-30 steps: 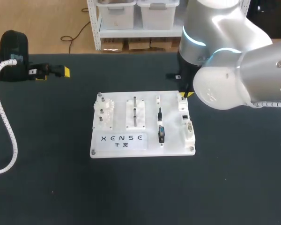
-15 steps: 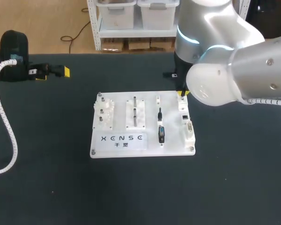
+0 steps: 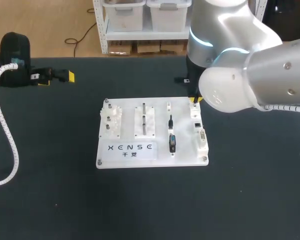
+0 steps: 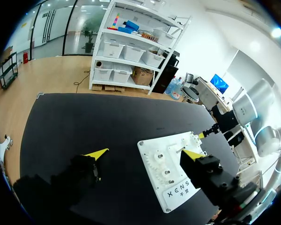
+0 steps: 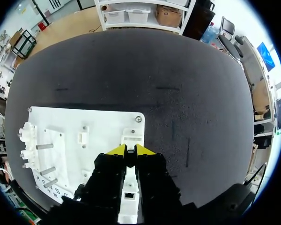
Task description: Insert the USB connector, Ethernet cable, and multi-pin plug into their matching sockets one by one.
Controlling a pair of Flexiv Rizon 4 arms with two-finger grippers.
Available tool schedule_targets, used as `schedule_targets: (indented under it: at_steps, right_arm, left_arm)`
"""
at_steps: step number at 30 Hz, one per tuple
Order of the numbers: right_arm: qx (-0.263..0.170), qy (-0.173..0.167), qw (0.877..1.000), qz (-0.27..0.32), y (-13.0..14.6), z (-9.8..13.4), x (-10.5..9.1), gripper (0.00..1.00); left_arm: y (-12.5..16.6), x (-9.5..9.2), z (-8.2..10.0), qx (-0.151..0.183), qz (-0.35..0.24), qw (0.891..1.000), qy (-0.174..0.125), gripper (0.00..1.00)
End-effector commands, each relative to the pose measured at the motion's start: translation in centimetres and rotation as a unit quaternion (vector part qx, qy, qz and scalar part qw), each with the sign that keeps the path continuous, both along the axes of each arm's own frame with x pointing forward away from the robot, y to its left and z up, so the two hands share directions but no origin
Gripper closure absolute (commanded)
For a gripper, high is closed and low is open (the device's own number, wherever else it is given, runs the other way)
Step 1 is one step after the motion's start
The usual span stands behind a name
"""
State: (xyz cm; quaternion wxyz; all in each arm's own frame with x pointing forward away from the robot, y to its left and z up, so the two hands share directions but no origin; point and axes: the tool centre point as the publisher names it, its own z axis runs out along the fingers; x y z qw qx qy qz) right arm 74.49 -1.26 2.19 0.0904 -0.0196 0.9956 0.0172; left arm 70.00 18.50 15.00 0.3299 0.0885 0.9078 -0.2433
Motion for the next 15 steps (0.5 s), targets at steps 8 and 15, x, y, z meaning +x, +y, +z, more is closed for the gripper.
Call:
schedule_targets:
  at_steps: [8, 15]
  right_arm:
    - [-0.002, 0.002, 1.0, -0.001, 0.16, -0.26, -0.02, 0.95]
    - [-0.004, 0.001, 1.0, -0.002, -0.09, -0.22, -0.02, 0.95]
  left_arm:
    - [0.0, 0.0, 0.0, 0.0, 0.0, 1.0, 0.0, 0.0]
    - [0.0, 0.0, 0.0, 0.0, 0.0, 1.0, 0.0, 0.0]
